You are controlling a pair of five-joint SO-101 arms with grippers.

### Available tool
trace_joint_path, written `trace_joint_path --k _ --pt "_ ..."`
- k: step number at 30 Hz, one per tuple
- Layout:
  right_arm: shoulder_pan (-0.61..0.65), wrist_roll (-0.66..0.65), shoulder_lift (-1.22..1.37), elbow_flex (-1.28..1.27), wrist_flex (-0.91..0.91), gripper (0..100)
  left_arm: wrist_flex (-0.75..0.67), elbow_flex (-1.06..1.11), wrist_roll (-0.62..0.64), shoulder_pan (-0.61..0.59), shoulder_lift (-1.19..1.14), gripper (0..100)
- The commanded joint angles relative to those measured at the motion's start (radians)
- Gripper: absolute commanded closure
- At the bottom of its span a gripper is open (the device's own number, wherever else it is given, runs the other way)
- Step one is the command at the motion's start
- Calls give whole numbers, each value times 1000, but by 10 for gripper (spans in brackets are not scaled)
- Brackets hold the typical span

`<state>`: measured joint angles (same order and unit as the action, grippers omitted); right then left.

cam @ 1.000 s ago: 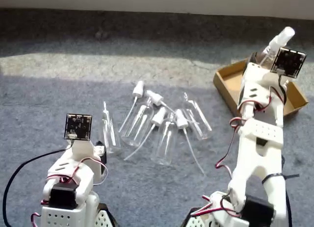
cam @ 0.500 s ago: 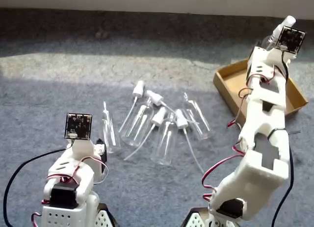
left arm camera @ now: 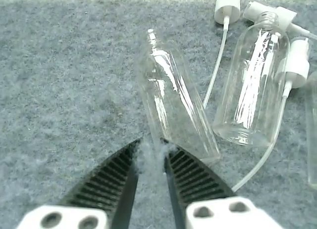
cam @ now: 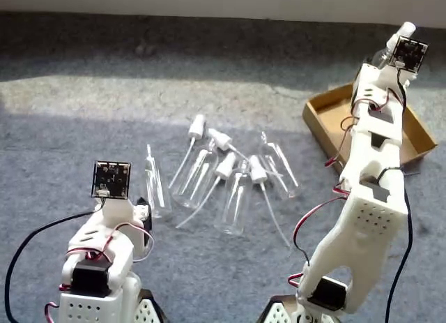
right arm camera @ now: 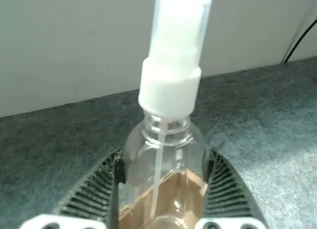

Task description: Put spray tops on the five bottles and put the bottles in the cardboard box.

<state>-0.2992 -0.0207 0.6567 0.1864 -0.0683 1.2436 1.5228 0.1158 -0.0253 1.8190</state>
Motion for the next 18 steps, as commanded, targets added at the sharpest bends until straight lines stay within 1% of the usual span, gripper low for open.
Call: trace_joint_path --k 1,16,18 --pt "-12 -3 -8 84 -33 918 -18 -4 -8 -7 8 995" --pt "-21 -3 44 108 -33 917 -18 -4 -8 -7 8 994" --pt "-21 -20 44 105 -33 917 -18 -4 -8 -7 8 994"
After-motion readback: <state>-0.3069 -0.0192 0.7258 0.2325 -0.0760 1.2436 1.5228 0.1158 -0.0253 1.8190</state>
